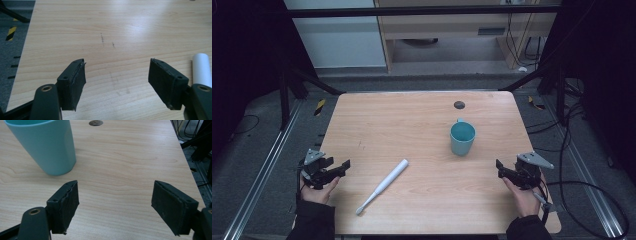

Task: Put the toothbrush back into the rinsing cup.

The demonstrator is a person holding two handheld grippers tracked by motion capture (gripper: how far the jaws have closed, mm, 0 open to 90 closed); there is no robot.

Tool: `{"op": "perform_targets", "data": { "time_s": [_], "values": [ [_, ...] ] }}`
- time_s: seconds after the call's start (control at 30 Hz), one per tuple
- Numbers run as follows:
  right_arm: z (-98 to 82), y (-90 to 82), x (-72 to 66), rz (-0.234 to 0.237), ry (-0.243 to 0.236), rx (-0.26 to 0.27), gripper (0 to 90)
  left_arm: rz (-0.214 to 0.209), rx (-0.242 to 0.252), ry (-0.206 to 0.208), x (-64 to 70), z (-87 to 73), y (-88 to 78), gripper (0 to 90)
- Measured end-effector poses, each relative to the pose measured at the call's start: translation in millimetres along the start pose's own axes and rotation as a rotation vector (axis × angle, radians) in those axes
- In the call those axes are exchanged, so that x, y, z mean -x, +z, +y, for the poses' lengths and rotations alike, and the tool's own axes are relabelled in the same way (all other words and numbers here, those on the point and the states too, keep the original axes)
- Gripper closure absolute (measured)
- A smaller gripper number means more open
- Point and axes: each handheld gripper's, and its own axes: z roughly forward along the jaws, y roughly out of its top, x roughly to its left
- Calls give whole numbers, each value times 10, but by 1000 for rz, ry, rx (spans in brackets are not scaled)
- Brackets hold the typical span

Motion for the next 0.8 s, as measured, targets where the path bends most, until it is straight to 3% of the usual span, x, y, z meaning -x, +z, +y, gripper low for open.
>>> {"op": "perform_targets", "data": {
  "time_s": [0.23,0.33,0.5,0.8],
  "values": [
    [-27,27,-51,8,-26,-34,221,-42,-27,41,126,-12,12,366],
    [-33,21,-79,10,-48,-43,233,-73,-29,70,219,-15,6,436],
    [-34,24,-90,15,-54,-48,245,-100,-38,86,313,-7,2,498],
    [-40,37,-126,33,-77,-63,270,-143,-107,122,515,-47,62,716]
  ]
}}
